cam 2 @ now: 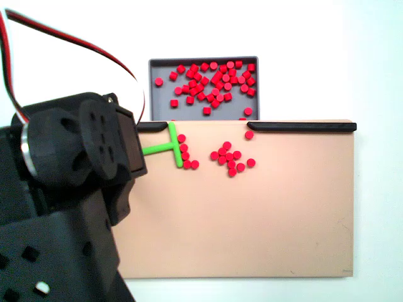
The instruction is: Push granules from left to the grey container
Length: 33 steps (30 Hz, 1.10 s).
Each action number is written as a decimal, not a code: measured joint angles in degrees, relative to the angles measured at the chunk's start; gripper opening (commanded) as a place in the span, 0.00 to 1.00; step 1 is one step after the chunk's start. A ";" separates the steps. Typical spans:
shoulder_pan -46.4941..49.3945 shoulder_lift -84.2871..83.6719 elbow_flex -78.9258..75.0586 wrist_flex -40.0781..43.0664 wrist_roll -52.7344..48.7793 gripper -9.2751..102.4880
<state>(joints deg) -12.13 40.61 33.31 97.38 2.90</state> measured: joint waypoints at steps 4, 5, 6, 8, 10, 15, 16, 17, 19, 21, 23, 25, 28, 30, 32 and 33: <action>0.09 0.00 0.00 0.00 -1.05 0.08; 0.18 0.00 0.00 0.00 -1.41 0.08; 0.35 0.00 0.00 0.00 -1.76 0.08; 0.53 0.00 0.00 0.00 -2.55 0.08; 0.62 0.00 0.00 0.00 -3.25 0.08; 0.79 0.00 0.00 0.00 -4.39 0.08; 0.97 0.00 0.00 0.00 -4.66 0.08; 1.05 0.00 0.00 0.00 -4.92 0.08; 1.14 0.00 0.00 0.00 -5.54 0.08; 1.49 -0.18 0.00 0.00 -6.15 0.08; 1.76 -0.18 0.00 0.00 -6.59 0.08; 1.85 -0.18 0.00 0.00 -6.86 0.08; 2.11 -0.18 0.00 0.00 -7.91 0.08; 2.20 -0.18 0.00 0.00 -8.79 0.08; 2.37 -0.18 0.00 0.00 -9.84 0.08; 2.55 -0.18 0.00 0.00 -10.28 0.08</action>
<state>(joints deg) -9.58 40.43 33.31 97.38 -7.38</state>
